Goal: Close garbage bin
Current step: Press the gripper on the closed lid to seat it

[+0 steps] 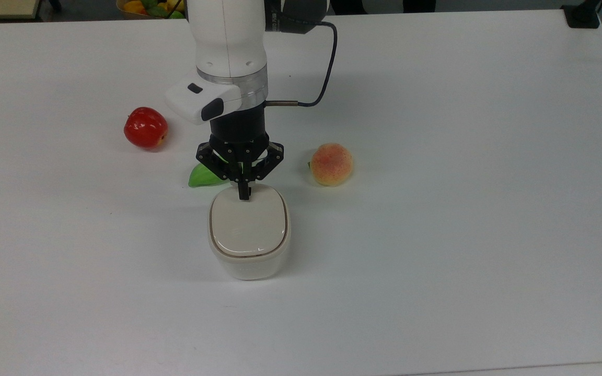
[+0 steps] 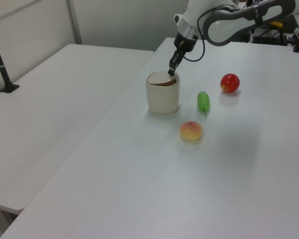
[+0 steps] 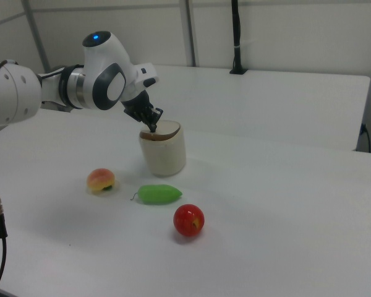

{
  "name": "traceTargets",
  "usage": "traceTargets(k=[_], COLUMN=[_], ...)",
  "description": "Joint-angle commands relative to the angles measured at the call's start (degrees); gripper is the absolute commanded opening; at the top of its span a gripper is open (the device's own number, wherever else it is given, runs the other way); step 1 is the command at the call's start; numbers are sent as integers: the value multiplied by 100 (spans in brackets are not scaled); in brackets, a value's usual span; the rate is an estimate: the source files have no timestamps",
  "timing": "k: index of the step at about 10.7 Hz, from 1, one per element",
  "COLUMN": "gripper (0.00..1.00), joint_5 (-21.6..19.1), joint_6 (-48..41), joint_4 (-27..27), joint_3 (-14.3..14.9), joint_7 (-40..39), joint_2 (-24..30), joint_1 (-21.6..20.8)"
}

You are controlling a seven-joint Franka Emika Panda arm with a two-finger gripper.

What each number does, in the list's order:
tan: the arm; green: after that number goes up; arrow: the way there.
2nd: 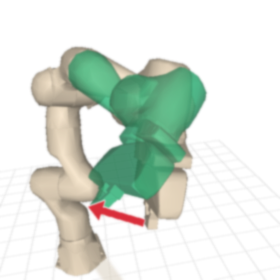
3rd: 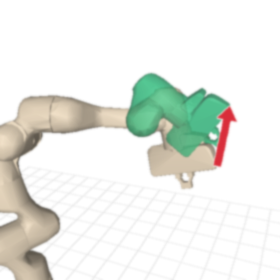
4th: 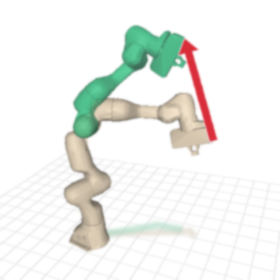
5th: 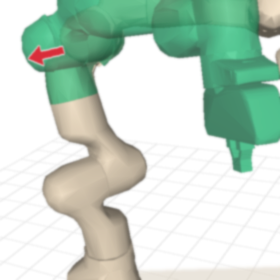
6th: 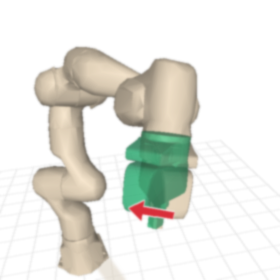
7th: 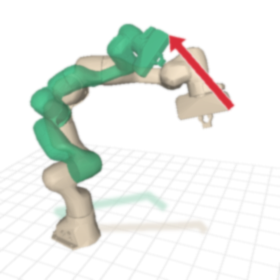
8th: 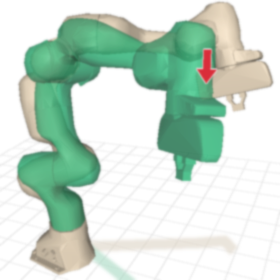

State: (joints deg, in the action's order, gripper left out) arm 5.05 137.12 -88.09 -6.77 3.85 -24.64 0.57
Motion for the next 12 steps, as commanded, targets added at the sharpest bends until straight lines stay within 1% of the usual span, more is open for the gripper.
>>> traceTargets(k=[1, 7, 12], gripper=[0, 0, 0], joint_5=[4, 22, 22], joint_6=[148, 139, 139], joint_4=[-94, -182, -182], joint_3=[27, 44, 53], joint_7=[19, 1, 1], joint_2=[-6, -163, -190], joint_1=[-119, -110, -110])
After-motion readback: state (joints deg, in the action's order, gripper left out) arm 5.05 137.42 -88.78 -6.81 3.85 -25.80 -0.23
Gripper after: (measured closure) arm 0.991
